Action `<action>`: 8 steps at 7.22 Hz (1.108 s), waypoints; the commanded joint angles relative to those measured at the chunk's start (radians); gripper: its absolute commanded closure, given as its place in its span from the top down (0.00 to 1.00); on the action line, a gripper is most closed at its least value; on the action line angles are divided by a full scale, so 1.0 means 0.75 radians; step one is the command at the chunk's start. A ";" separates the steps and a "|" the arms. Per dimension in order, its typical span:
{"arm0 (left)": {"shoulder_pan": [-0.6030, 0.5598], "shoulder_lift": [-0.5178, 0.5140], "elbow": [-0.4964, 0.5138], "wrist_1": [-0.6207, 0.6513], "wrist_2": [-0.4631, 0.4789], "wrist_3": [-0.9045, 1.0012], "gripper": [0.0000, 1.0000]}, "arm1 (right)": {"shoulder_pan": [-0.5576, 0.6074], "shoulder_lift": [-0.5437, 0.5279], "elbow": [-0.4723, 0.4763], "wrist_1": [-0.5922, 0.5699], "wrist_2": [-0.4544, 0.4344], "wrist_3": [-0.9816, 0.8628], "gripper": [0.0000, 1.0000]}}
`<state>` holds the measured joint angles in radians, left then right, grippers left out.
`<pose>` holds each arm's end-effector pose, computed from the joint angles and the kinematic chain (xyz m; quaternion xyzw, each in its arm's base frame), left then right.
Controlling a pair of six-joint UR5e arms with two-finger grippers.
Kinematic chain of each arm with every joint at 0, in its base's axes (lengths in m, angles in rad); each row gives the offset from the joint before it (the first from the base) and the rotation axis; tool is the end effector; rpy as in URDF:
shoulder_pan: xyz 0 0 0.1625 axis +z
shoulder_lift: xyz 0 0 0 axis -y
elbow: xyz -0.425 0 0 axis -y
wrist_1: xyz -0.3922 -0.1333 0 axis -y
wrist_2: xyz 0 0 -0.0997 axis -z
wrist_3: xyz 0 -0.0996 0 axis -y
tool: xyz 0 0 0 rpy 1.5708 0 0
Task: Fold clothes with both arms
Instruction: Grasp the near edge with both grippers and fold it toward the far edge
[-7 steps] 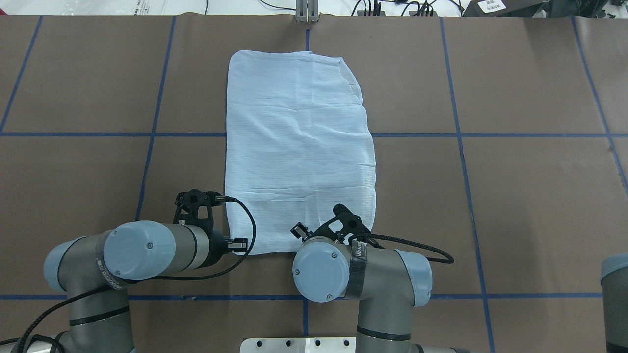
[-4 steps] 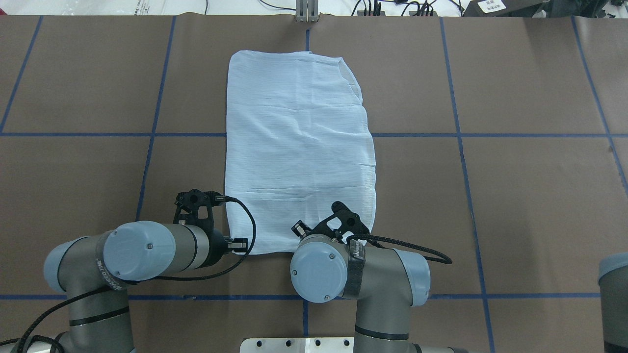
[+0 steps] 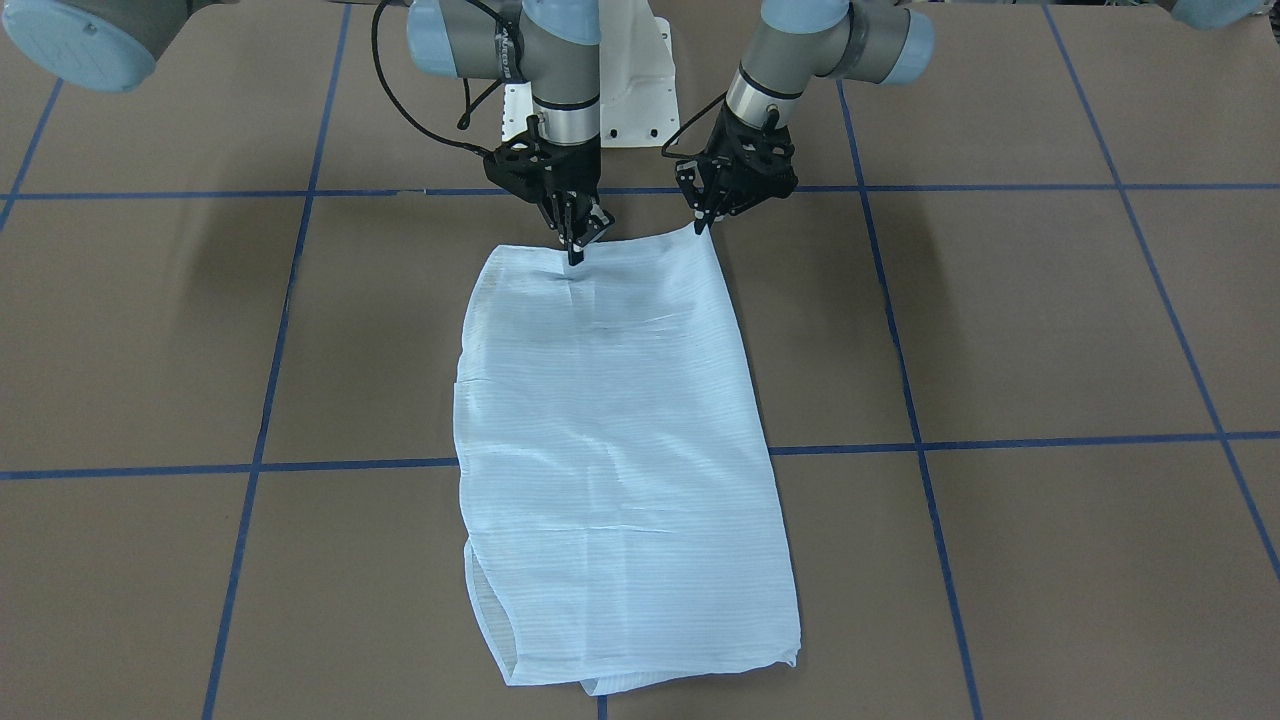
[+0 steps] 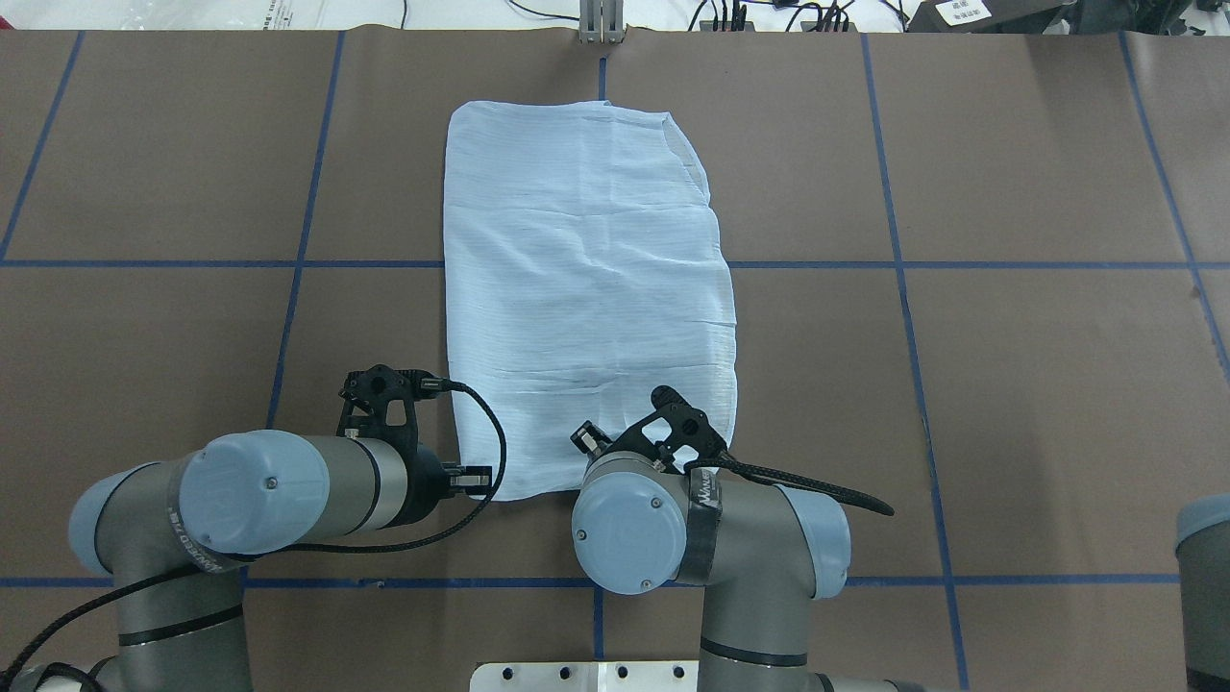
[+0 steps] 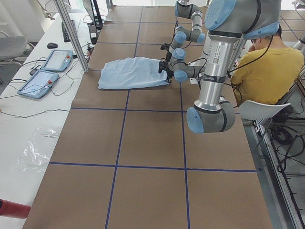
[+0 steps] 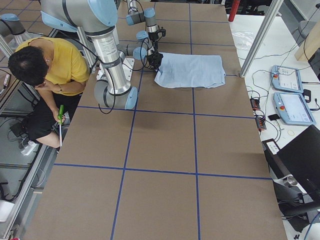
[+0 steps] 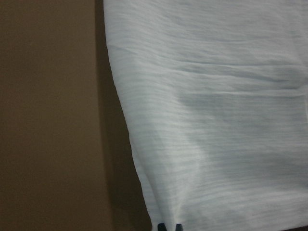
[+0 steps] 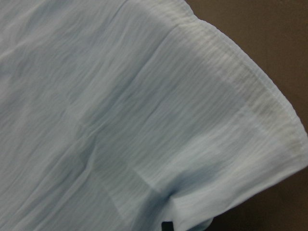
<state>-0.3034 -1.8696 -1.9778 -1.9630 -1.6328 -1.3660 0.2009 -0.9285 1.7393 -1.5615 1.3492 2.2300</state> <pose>0.4941 -0.2879 0.2708 0.1055 0.5115 -0.0259 0.8524 -0.6195 -0.2845 0.2119 0.0088 -0.4089 0.4201 0.8101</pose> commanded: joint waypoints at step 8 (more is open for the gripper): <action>-0.145 -0.164 -0.254 0.413 -0.089 0.000 0.00 | 0.059 0.107 0.262 -0.234 -0.183 -0.246 0.00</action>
<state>-0.3462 -1.9552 -2.2561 -1.6582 -1.7045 -1.4058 0.1785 -0.8735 2.0943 -1.9094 1.2211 2.0996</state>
